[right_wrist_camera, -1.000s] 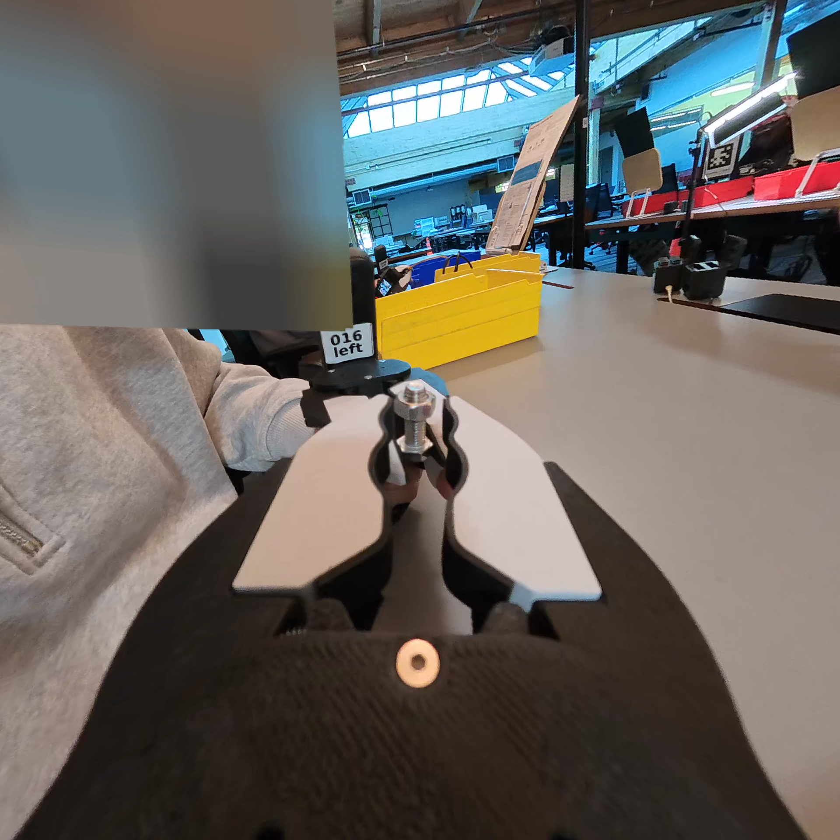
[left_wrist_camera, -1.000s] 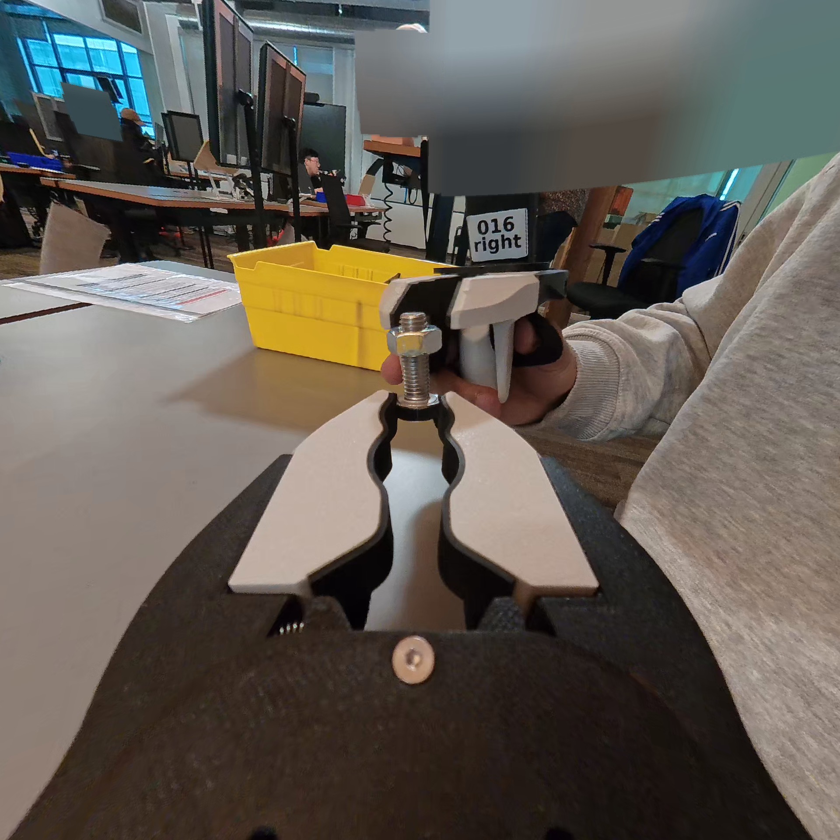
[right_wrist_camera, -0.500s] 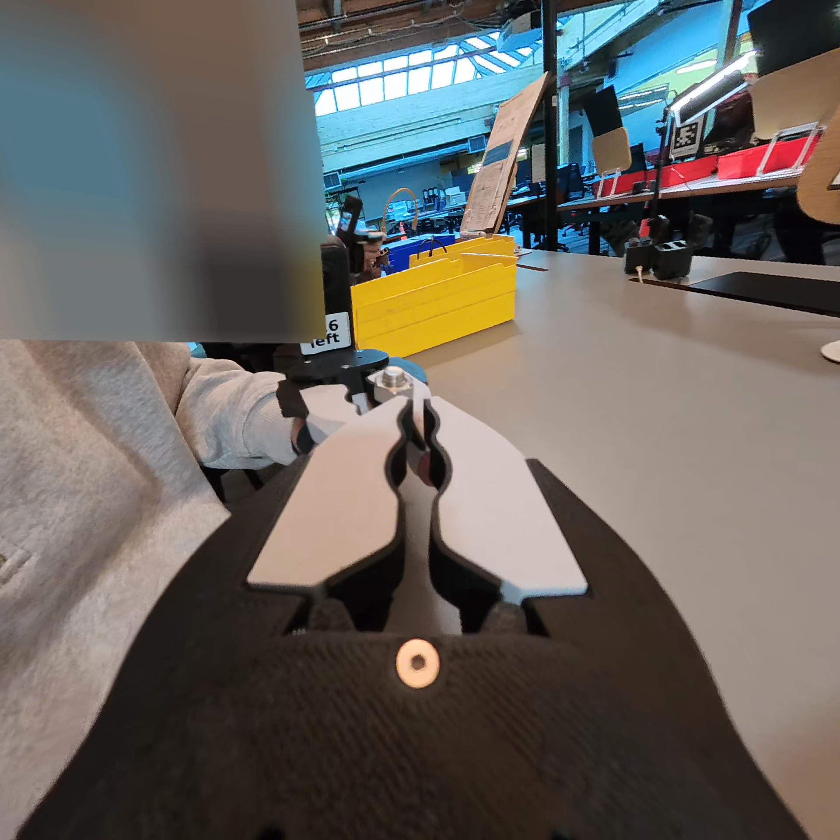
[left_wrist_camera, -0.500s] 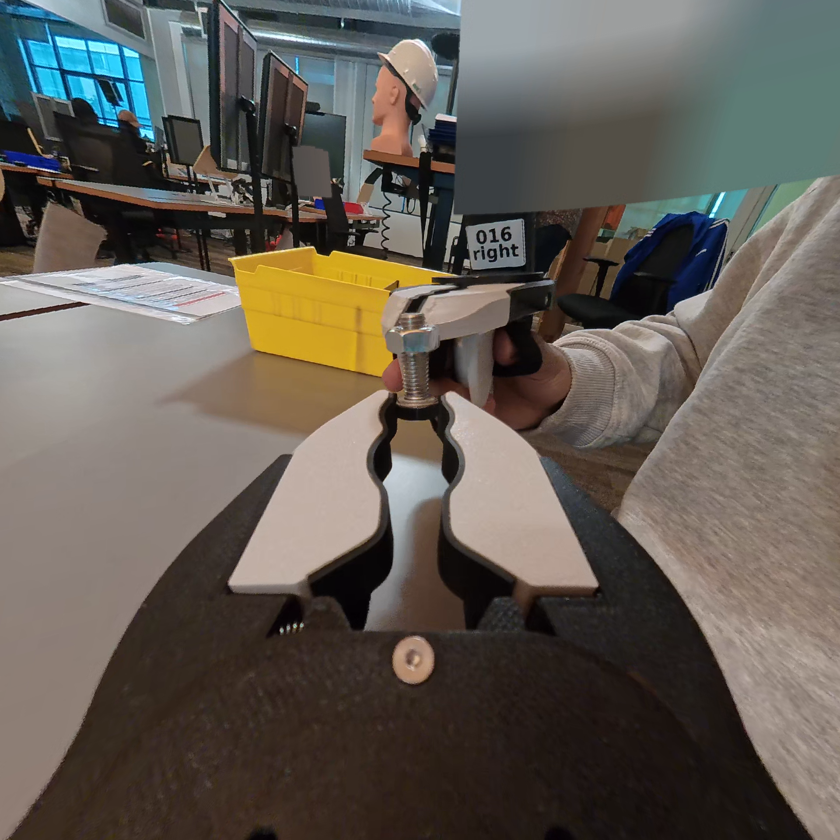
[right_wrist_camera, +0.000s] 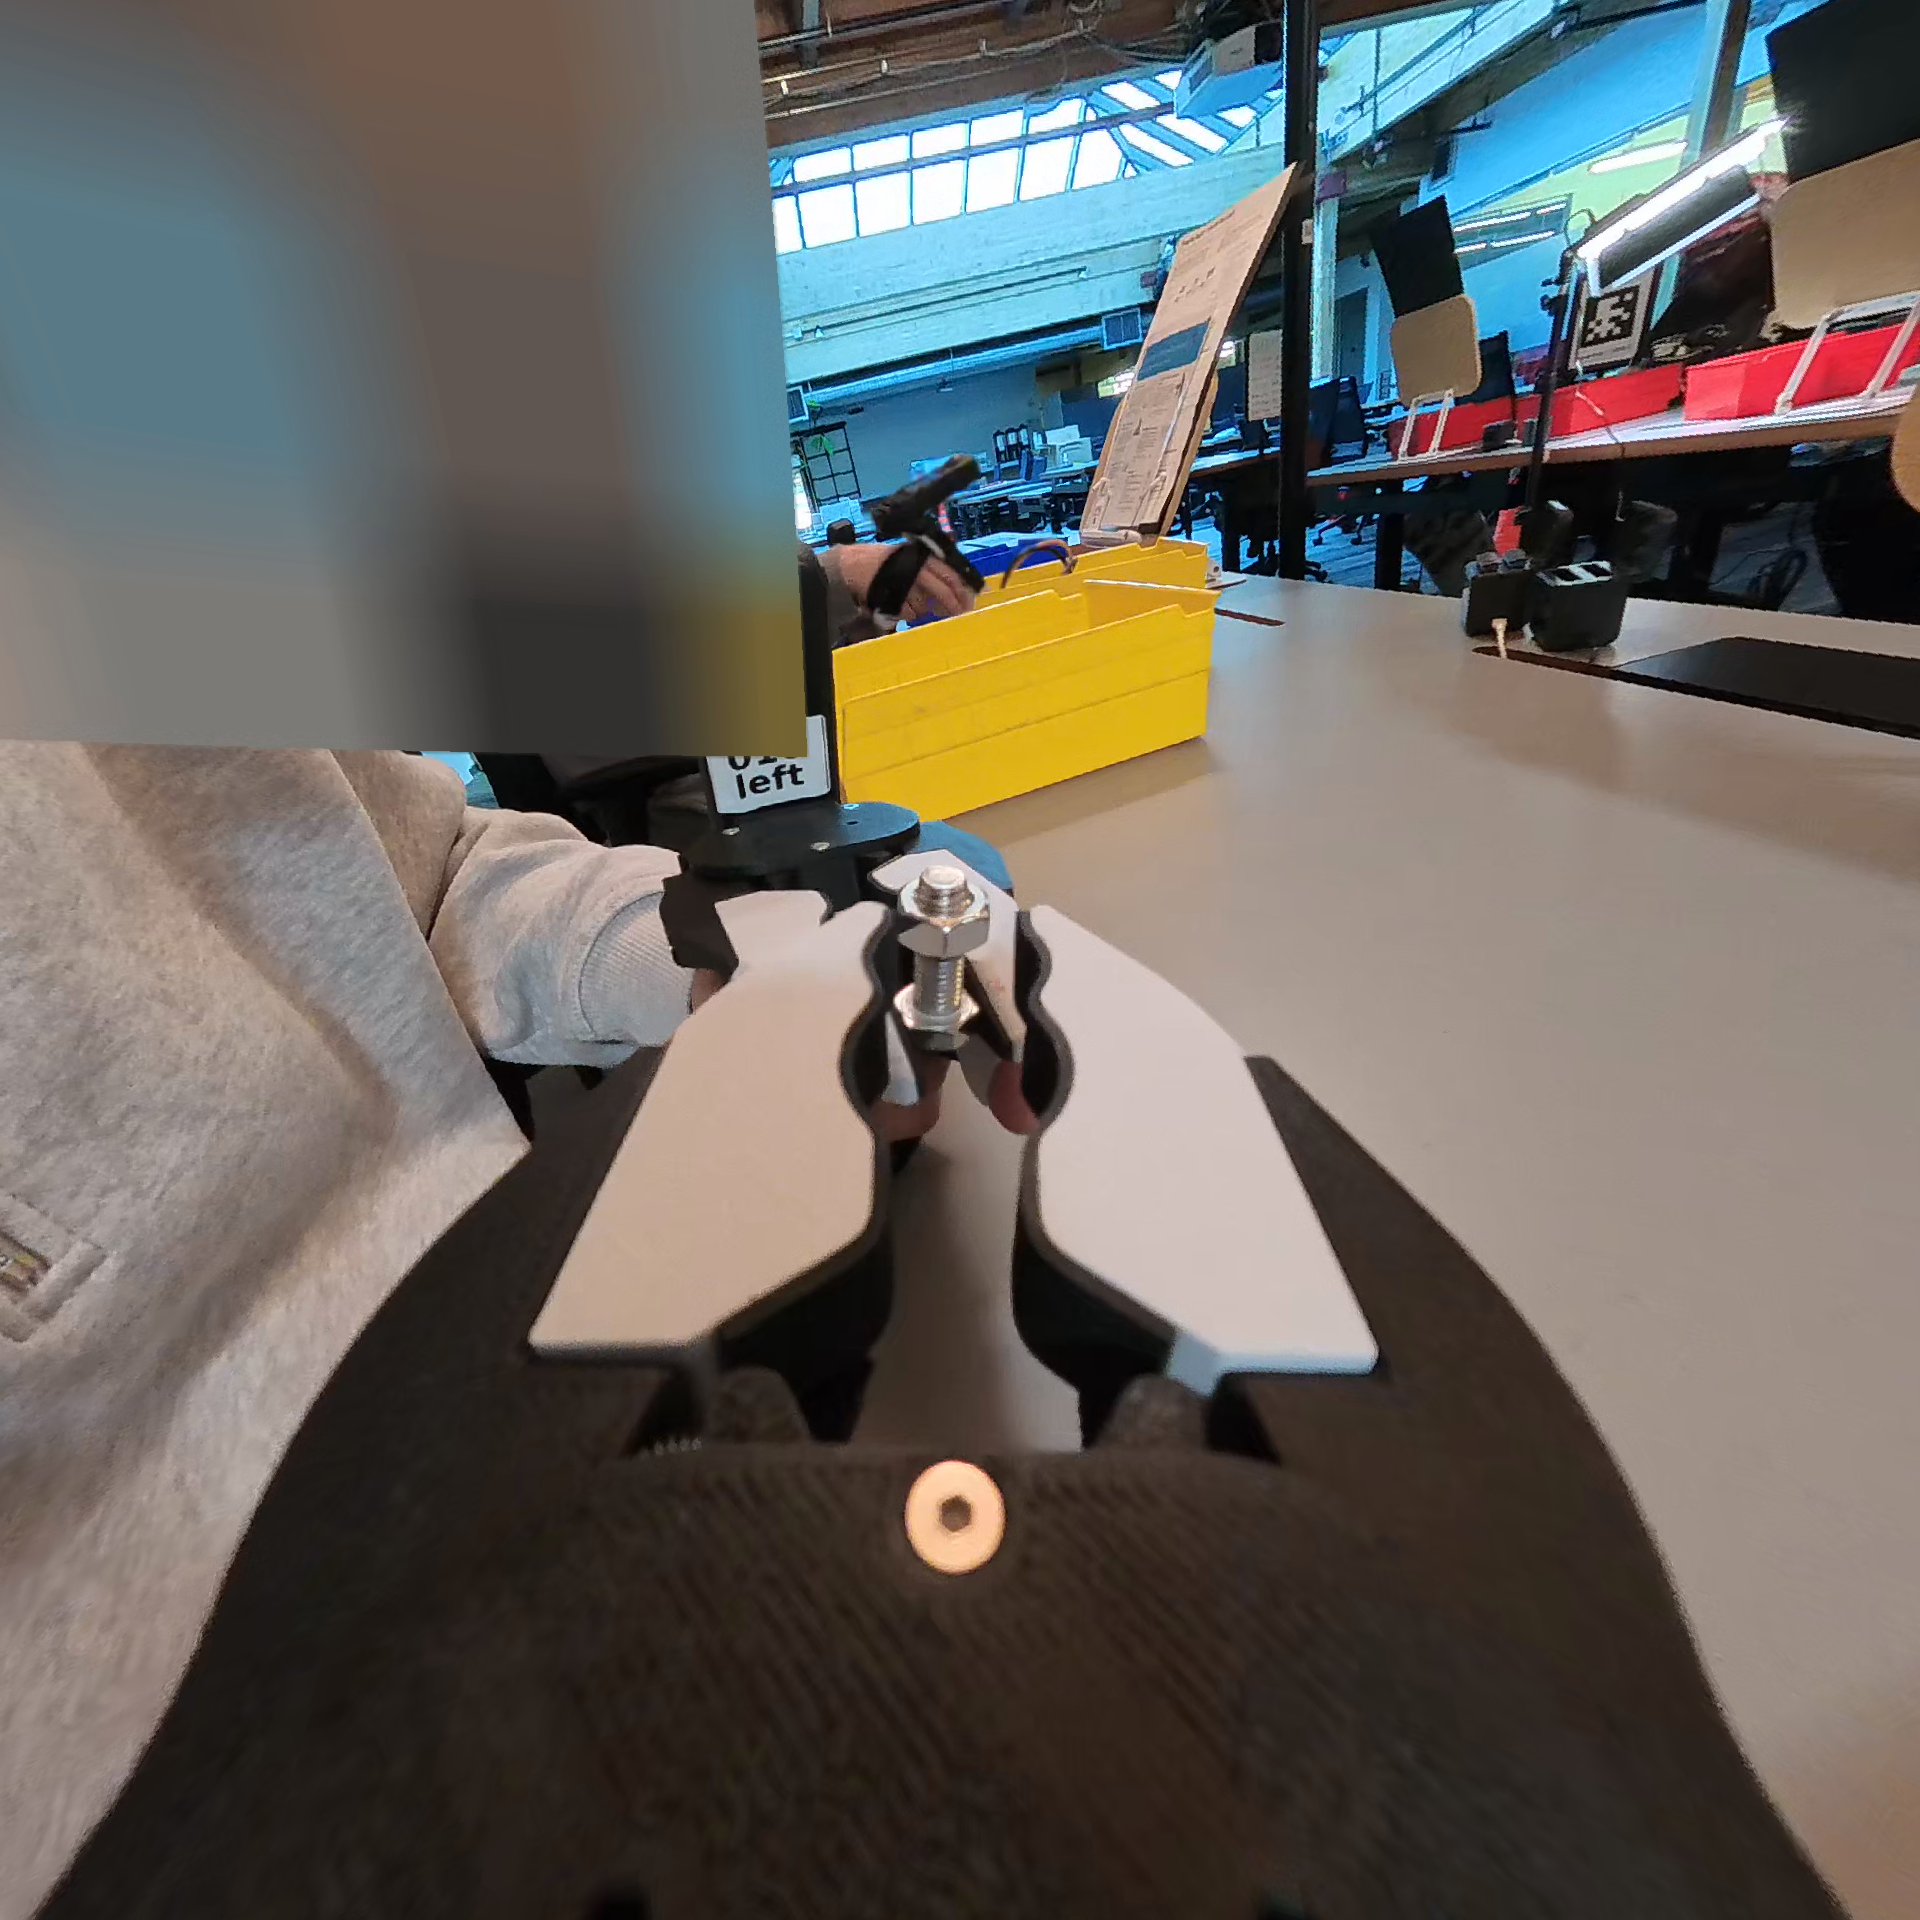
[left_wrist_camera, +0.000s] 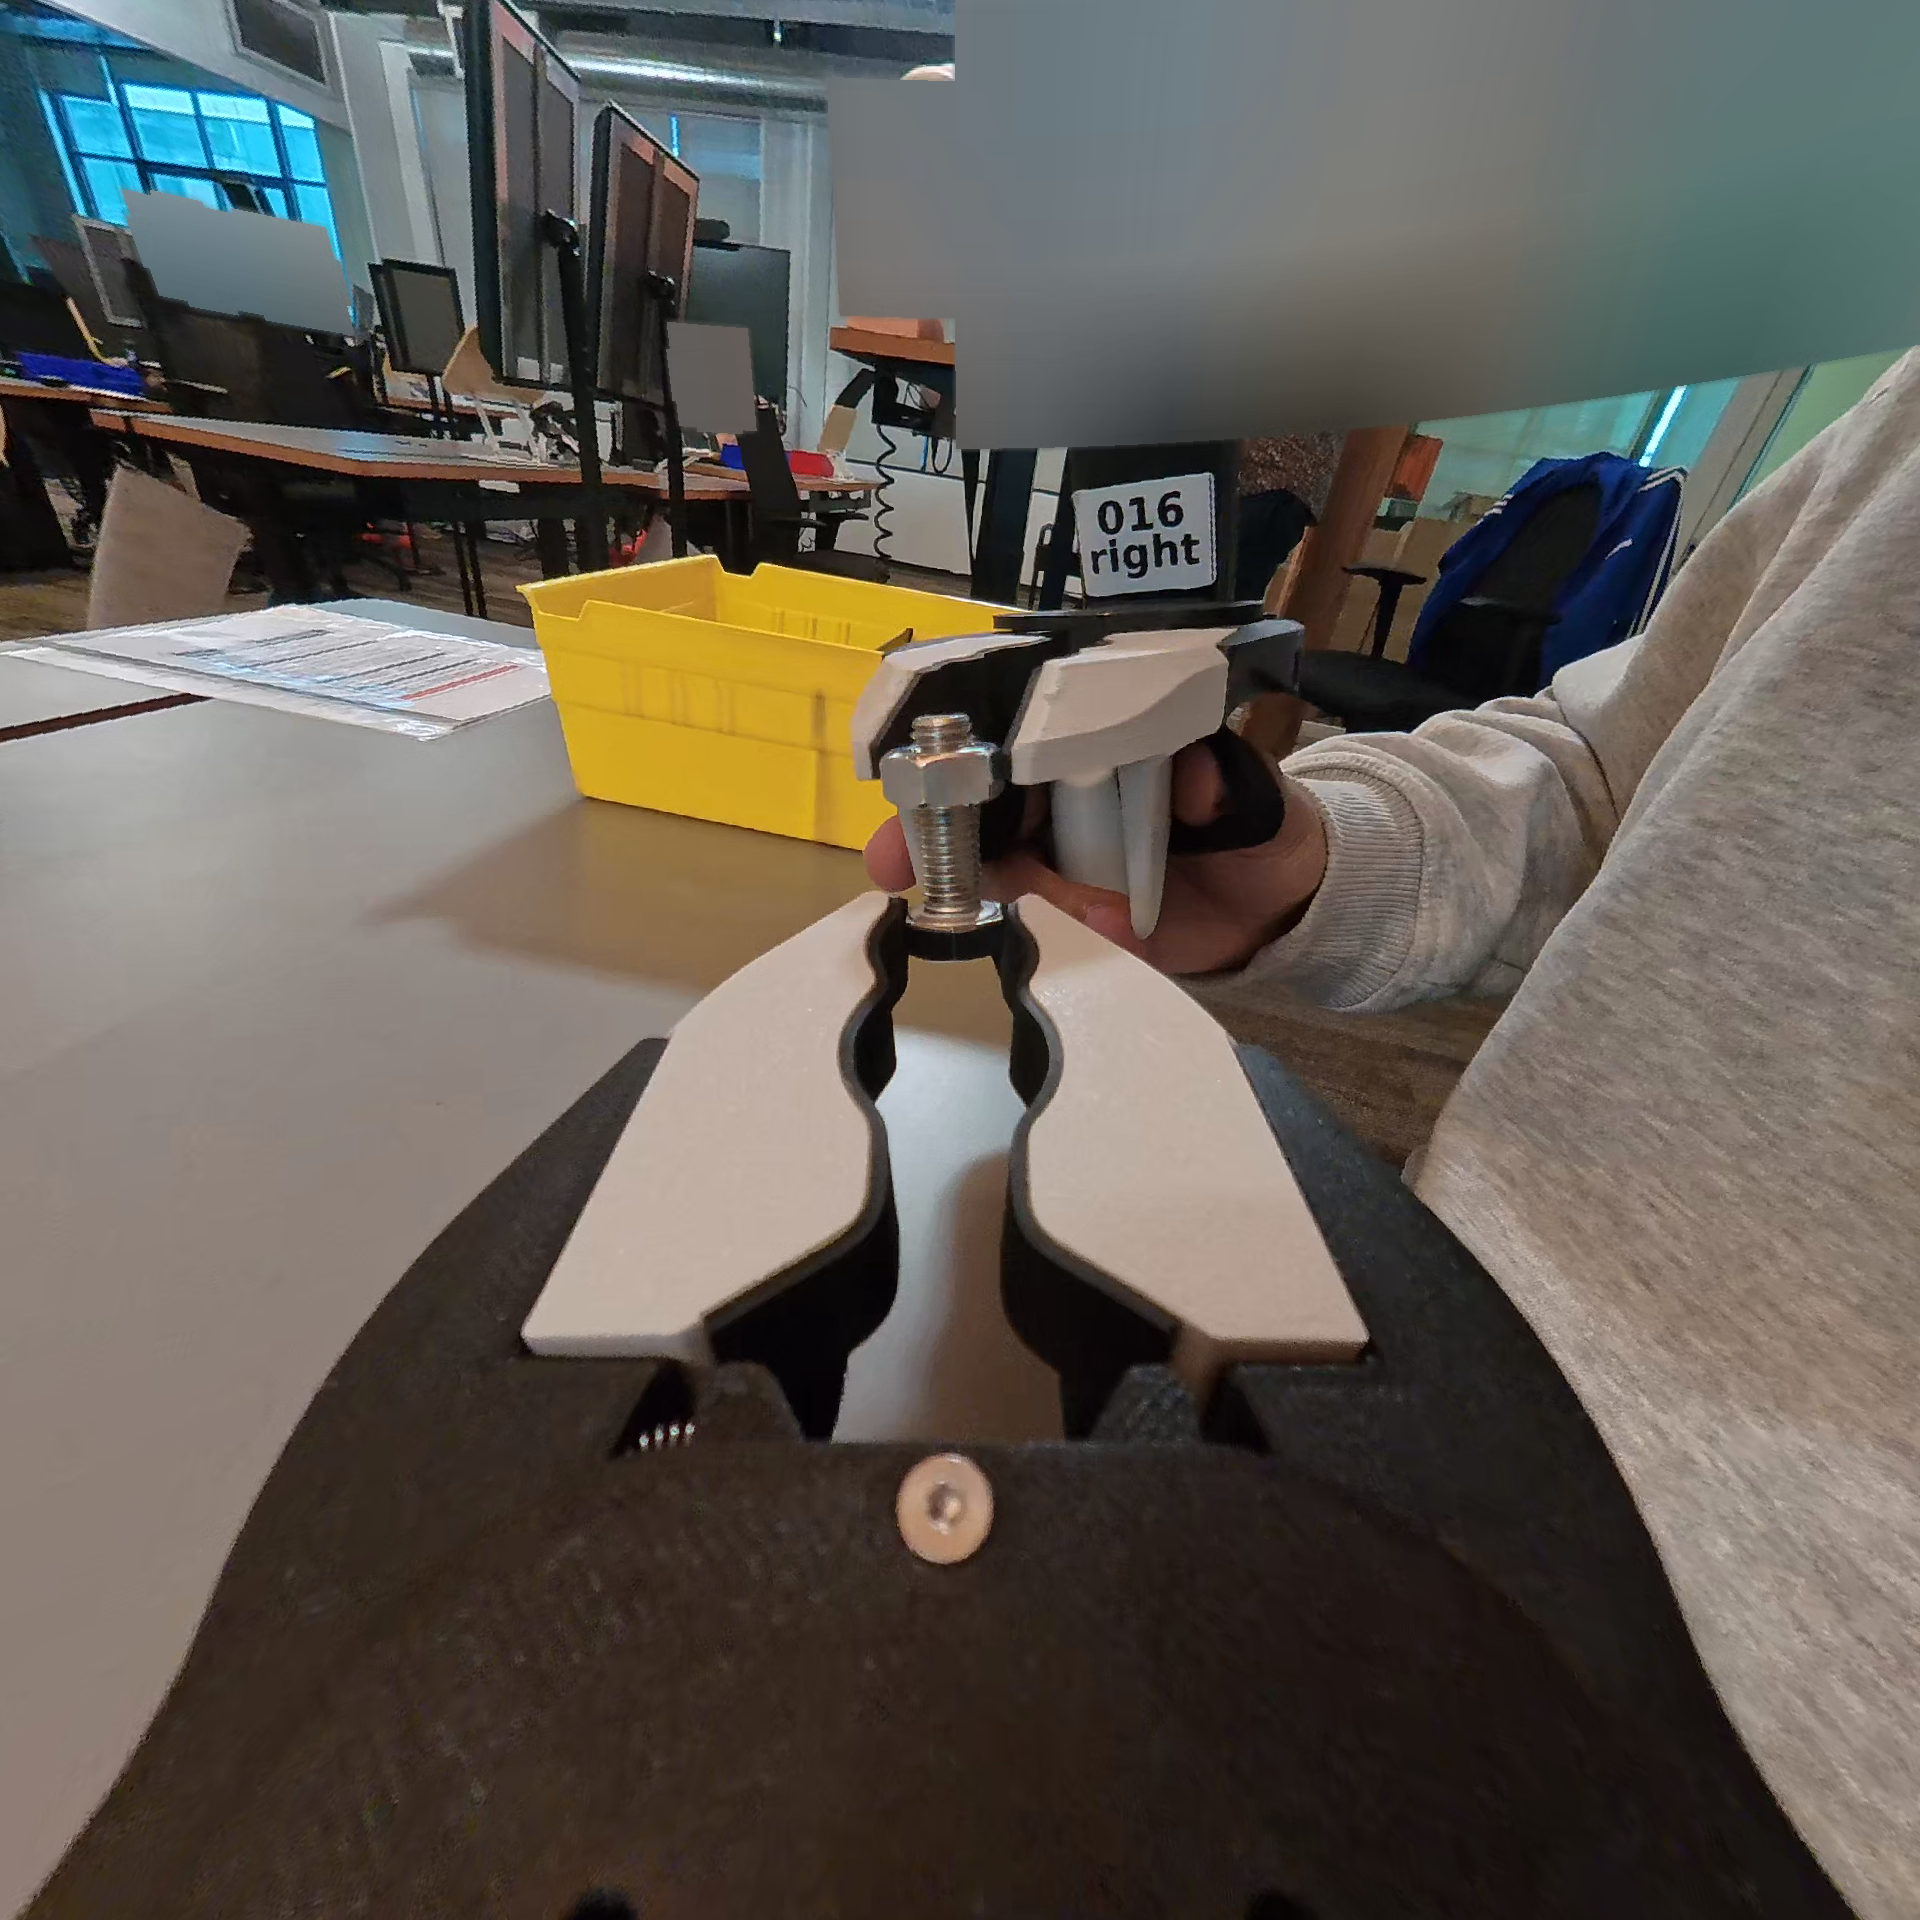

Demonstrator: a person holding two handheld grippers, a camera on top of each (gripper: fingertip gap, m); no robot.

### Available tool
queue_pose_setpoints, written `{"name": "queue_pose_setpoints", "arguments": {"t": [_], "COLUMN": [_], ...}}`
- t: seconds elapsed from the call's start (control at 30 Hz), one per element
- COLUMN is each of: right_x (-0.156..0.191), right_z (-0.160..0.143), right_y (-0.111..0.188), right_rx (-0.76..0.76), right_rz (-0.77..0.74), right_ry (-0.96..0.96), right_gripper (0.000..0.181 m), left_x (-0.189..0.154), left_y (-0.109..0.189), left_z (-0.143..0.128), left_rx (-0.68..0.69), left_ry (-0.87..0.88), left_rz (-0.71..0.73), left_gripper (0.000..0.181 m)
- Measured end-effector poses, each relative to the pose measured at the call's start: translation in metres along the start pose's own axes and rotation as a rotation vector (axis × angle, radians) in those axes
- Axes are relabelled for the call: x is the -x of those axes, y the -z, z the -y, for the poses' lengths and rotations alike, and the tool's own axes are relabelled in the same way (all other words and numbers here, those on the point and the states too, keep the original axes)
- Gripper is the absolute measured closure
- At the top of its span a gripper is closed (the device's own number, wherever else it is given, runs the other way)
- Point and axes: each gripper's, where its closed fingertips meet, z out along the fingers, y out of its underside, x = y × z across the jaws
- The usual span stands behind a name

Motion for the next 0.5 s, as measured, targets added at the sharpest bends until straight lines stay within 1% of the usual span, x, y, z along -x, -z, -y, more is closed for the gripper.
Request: {"name": "queue_pose_setpoints", "arguments": {"t": [0.23,0.37,0.5], "right_x": [-0.011,-0.004,0.000], "right_z": [0.002,0.006,0.003], "right_y": [0.005,0.004,0.001], "right_rx": [-0.024,-0.050,-0.027], "right_rz": [-0.028,0.016,0.017], "right_ry": [-0.050,-0.063,-0.042], "right_gripper": [0.170,0.161,0.158], "left_x": [0.002,0.001,0.001], "left_y": [0.001,0.001,0.001], "left_z": [0.002,0.001,0.001], "left_rx": [-0.012,-0.006,-0.005], "left_ry": [0.016,0.008,0.008], "left_rz": [0.003,0.000,-0.001], "left_gripper": [0.164,0.164,0.164]}}
